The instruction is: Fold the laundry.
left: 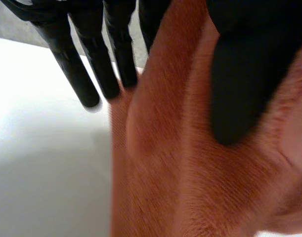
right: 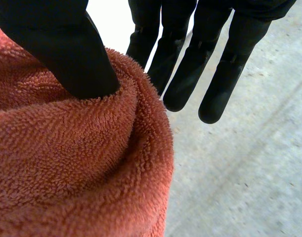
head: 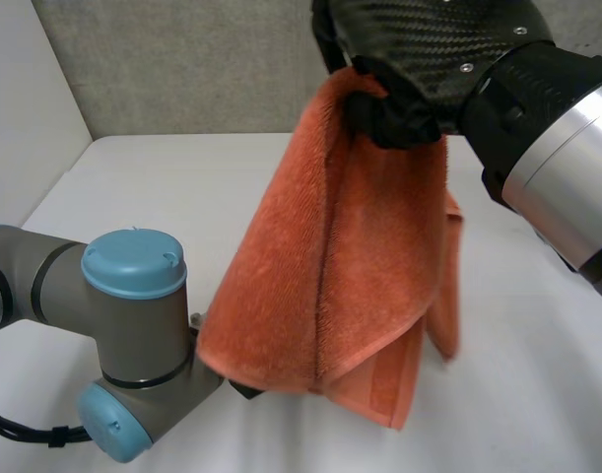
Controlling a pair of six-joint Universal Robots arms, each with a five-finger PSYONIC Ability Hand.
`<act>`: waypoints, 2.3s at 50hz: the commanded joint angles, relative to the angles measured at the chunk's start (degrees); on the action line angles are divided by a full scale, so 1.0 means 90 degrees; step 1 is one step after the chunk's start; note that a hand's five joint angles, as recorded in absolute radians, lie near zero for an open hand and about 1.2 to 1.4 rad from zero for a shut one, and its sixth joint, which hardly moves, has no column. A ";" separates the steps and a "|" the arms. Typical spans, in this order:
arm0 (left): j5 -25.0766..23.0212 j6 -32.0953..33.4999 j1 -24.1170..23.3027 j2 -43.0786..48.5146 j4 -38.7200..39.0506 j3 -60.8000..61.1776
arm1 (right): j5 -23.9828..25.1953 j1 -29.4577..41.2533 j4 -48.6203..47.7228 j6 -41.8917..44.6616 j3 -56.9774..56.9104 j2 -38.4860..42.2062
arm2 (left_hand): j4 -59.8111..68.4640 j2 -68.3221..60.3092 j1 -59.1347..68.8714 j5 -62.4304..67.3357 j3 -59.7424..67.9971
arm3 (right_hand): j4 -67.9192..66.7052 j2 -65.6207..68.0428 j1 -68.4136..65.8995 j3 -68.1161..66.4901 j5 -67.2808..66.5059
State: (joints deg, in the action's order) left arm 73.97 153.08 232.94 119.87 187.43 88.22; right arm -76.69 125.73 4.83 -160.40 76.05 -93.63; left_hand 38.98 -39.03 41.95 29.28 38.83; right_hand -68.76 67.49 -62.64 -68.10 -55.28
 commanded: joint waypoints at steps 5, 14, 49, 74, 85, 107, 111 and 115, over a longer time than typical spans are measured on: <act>0.0658 0.0158 0.1509 -0.1813 -0.0230 0.0792 | 0.0122 -0.1186 -0.0175 0.0449 0.0348 0.0637 | 0.4557 -0.4553 0.4228 0.4524 0.4574 | -0.1249 0.1390 -0.1929 -0.1322 -0.1635; 0.0307 0.1340 0.1940 -0.2577 -0.0034 0.1369 | 0.0513 -0.1480 -0.0653 0.0508 0.0339 0.2413 | 0.4557 -0.4553 0.4228 0.4524 0.4574 | -0.1249 0.1390 -0.1929 -0.1322 -0.1635; 0.0805 0.3391 0.2222 -0.2576 -0.0756 0.1837 | -0.1089 -0.1382 0.1132 -0.0586 0.0484 0.2416 | -0.3048 0.3052 -0.3377 -0.3081 -0.3031 | 0.6529 -0.6387 0.5849 0.6456 0.6142; 0.0599 0.4300 0.2516 -0.0926 -0.0474 0.1799 | -0.0786 -0.0913 -0.0780 -0.0313 0.2400 0.2874 | -0.2319 0.2323 -0.2648 -0.2352 -0.2302 | 0.4810 -0.4668 0.4129 0.4736 0.4423; 0.0707 0.4310 0.2184 -0.0370 -0.0200 0.1234 | -0.0834 -0.0982 -0.1073 -0.0449 0.2409 0.2903 | -0.0400 0.0405 -0.0730 -0.0434 -0.0384 | 0.4734 -0.4592 0.4053 0.4661 0.4347; 0.1293 0.4368 0.2223 -0.0769 -0.0141 0.0989 | -0.0795 -0.0806 -0.0311 -0.1768 0.1511 0.3635 | 0.4557 -0.4553 0.4228 0.4524 0.4574 | 0.5389 -0.5247 0.4708 0.5316 0.5002; 0.1137 0.4417 0.2301 -0.0818 -0.0132 0.0959 | -0.0863 -0.0660 -0.0409 -0.1709 0.1209 0.3918 | 0.4557 -0.4553 0.4228 0.4524 0.4574 | 0.5296 -0.5154 0.4615 0.5222 0.4909; 0.1000 0.4427 0.2350 -0.0857 -0.0112 0.0852 | -0.1088 -0.0494 -0.0439 -0.1690 0.0799 0.4250 | 0.4557 -0.4553 0.4228 0.4524 0.4574 | 0.4979 -0.4837 0.4298 0.4906 0.4592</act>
State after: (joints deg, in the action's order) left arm 84.86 192.64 253.38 112.64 186.24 96.88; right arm -84.36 119.33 1.84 -176.19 87.68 -59.13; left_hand 68.65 -68.34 65.62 56.26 68.07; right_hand -20.51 21.12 -21.83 -20.33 -8.72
